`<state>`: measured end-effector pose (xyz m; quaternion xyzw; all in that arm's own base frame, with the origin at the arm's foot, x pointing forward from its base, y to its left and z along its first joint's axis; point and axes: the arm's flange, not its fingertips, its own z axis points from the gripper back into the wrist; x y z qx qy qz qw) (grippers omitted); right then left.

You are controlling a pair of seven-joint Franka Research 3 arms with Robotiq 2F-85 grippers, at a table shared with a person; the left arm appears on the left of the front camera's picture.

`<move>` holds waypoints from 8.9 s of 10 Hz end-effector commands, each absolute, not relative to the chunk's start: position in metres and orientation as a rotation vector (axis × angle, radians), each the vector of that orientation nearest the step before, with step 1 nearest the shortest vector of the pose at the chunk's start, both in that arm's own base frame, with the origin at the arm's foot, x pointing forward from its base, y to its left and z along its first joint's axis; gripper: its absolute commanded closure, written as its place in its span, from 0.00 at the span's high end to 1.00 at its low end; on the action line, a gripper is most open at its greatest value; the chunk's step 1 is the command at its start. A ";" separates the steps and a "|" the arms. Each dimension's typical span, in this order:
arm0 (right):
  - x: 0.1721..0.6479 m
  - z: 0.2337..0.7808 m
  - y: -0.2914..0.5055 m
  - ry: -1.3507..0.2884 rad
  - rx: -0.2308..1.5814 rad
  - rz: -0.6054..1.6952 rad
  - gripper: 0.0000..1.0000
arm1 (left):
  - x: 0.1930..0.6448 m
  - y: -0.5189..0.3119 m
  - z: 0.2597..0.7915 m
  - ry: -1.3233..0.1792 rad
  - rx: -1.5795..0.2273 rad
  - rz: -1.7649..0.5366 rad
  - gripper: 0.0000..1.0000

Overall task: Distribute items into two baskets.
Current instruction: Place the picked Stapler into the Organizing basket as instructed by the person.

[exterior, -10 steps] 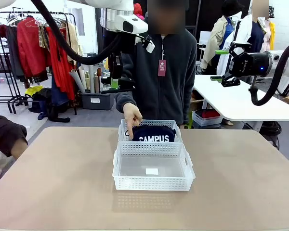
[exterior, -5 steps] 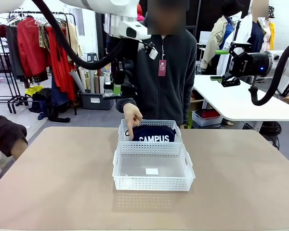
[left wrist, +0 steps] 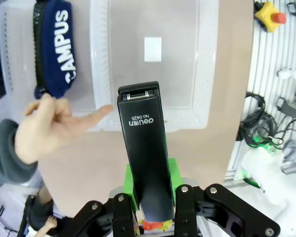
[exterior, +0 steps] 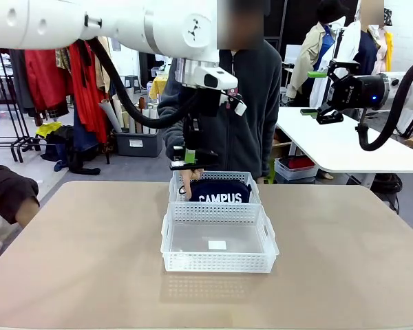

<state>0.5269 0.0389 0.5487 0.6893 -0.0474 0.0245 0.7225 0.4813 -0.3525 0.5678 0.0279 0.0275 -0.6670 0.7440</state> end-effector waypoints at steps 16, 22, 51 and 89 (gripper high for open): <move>0.526 0.551 0.039 -0.106 1.524 0.055 1.00 | 0.468 -0.400 0.475 0.045 0.071 -1.618 0.00; 0.526 0.551 0.039 -0.106 1.524 0.055 1.00 | 0.478 -0.408 0.409 0.067 0.039 -1.696 0.00; 0.526 0.551 0.039 -0.106 1.524 0.055 1.00 | 0.466 -0.421 0.354 0.140 -0.017 -1.606 1.00; 0.526 0.551 0.039 -0.106 1.524 0.055 1.00 | 0.450 -0.059 0.608 -0.363 -1.371 -0.251 1.00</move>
